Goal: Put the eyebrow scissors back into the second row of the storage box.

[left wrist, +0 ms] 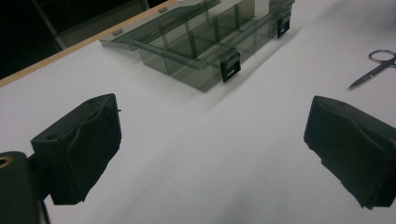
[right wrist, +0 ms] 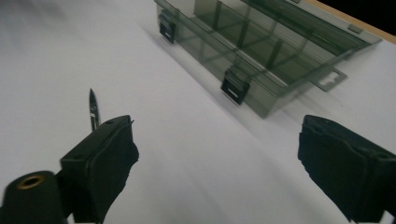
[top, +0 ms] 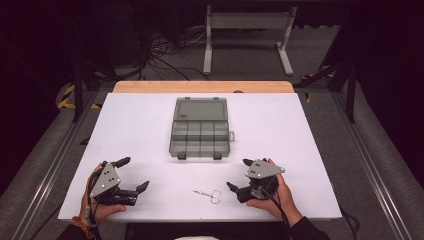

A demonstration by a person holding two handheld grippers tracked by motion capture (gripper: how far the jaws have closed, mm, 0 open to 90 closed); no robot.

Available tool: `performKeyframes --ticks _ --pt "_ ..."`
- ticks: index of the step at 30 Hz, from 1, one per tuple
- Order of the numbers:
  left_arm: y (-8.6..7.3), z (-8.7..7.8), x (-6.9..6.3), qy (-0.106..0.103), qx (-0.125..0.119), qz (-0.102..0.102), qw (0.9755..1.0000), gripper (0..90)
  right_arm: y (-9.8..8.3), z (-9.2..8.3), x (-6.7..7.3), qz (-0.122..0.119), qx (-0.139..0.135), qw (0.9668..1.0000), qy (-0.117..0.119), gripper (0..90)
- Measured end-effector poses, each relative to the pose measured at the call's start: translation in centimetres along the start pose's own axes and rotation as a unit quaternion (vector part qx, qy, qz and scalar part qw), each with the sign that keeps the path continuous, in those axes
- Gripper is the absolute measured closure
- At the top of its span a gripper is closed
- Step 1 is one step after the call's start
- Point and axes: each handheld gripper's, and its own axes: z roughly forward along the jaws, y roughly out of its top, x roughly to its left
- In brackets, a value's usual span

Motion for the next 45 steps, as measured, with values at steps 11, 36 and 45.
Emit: performKeyframes --ticks 11,36,45 --pt "-0.1 0.0 -0.1 -0.001 0.003 0.005 1.0000 3.7 3.2 4.9 3.4 -0.030 0.052 0.9949 0.081 18.0" --pt "-0.5 -0.3 -0.2 -0.005 0.009 -0.002 0.9999 4.1 3.8 8.3 5.0 -0.046 0.138 0.9800 0.136 78.2" --pt "-0.5 -0.2 -0.2 -0.003 0.013 0.003 0.9999 4.3 4.0 8.1 5.7 -0.042 0.146 0.9801 0.128 86.3"
